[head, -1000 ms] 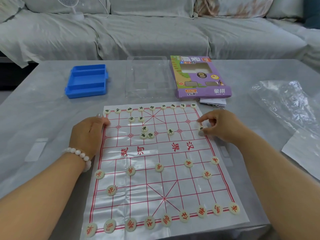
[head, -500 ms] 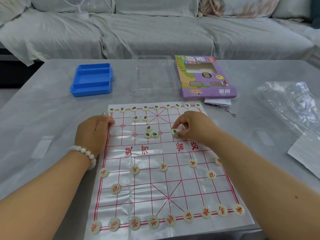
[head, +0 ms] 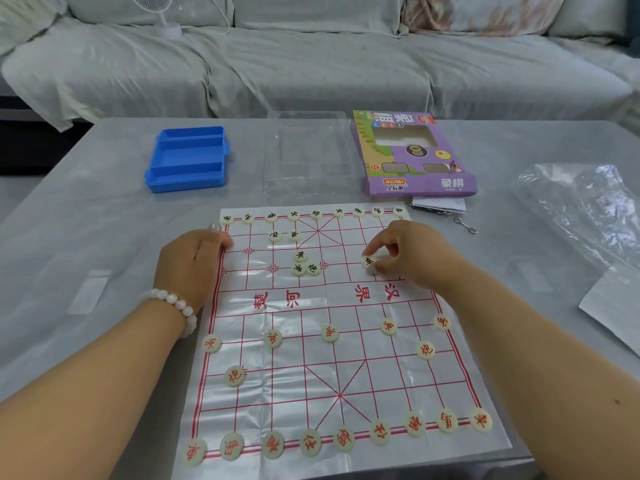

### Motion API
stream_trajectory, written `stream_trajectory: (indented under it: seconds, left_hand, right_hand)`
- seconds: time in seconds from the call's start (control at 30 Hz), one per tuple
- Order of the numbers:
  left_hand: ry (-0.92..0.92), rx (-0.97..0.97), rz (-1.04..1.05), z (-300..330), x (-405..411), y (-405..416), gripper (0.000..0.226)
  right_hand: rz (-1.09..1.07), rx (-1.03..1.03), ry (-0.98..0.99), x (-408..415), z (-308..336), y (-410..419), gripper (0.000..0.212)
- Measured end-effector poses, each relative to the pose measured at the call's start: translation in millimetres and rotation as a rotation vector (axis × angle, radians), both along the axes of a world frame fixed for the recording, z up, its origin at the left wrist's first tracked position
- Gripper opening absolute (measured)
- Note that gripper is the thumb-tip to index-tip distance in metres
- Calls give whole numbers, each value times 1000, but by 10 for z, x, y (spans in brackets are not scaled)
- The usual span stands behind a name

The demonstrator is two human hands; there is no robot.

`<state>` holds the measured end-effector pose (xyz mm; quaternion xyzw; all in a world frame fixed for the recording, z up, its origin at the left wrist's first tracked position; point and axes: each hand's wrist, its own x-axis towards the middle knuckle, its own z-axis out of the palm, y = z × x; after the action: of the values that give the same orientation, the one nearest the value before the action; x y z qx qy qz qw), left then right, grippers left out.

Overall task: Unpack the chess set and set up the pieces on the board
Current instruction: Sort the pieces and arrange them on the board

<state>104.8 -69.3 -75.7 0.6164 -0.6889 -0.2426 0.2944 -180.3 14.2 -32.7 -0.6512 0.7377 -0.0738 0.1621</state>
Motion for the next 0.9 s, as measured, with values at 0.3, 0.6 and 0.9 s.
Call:
stream_trajectory:
  seconds: [0.3, 0.6, 0.9]
  left_hand:
    - [-32, -2, -1, -21, 14, -29, 52]
    - [41, 11, 4, 18, 7, -6, 52]
    - [46, 3, 2, 12, 6, -1, 52]
  right_hand:
    - [170, -66, -36, 419, 60, -73, 34]
    - [166, -75, -2, 667, -43, -201, 31]
    - [-247, -150, -34, -69, -8, -191, 25]
